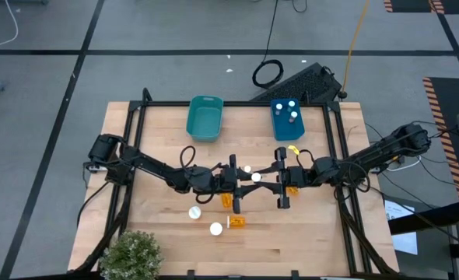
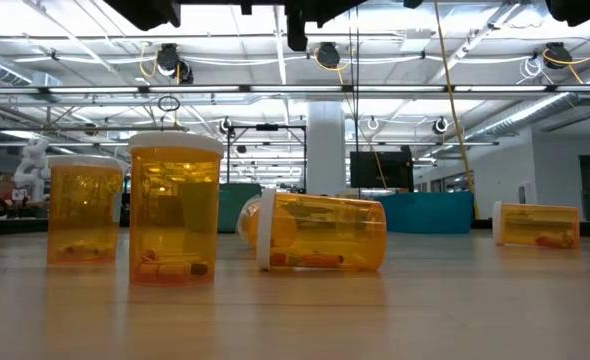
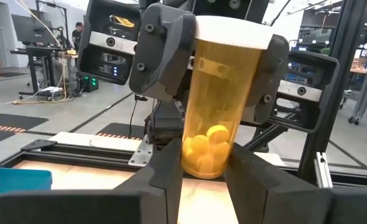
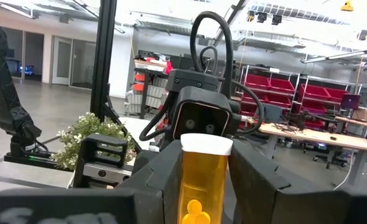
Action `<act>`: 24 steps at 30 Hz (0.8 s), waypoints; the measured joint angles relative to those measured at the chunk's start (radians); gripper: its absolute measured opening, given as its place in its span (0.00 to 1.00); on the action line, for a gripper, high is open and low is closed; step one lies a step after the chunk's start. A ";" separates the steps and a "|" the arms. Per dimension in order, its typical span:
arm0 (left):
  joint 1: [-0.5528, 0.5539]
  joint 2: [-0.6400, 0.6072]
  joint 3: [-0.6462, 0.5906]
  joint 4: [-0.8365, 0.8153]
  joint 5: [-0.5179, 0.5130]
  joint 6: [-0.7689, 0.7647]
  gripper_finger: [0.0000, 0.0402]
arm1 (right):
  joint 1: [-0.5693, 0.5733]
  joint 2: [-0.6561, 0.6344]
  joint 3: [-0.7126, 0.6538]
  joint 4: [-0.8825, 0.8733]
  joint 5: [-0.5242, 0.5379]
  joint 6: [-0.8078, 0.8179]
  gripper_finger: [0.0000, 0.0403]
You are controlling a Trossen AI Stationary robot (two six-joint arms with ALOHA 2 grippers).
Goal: Pick and place medicine bottles into bin by pill shape (circle, oval)
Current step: Put the small orange pill bottle into the blue bin
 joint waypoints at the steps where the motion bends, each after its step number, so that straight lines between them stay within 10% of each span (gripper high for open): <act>1: 0.000 0.000 0.000 0.000 0.000 0.000 0.28 | 0.000 0.000 0.000 0.000 0.000 0.000 0.28; 9: 0.001 0.000 0.000 -0.018 0.000 0.005 0.26 | 0.017 -0.003 0.000 -0.021 0.053 0.002 0.31; 24: 0.019 0.000 0.000 -0.134 -0.015 0.017 0.26 | 0.097 -0.199 0.000 -0.482 0.214 0.336 0.77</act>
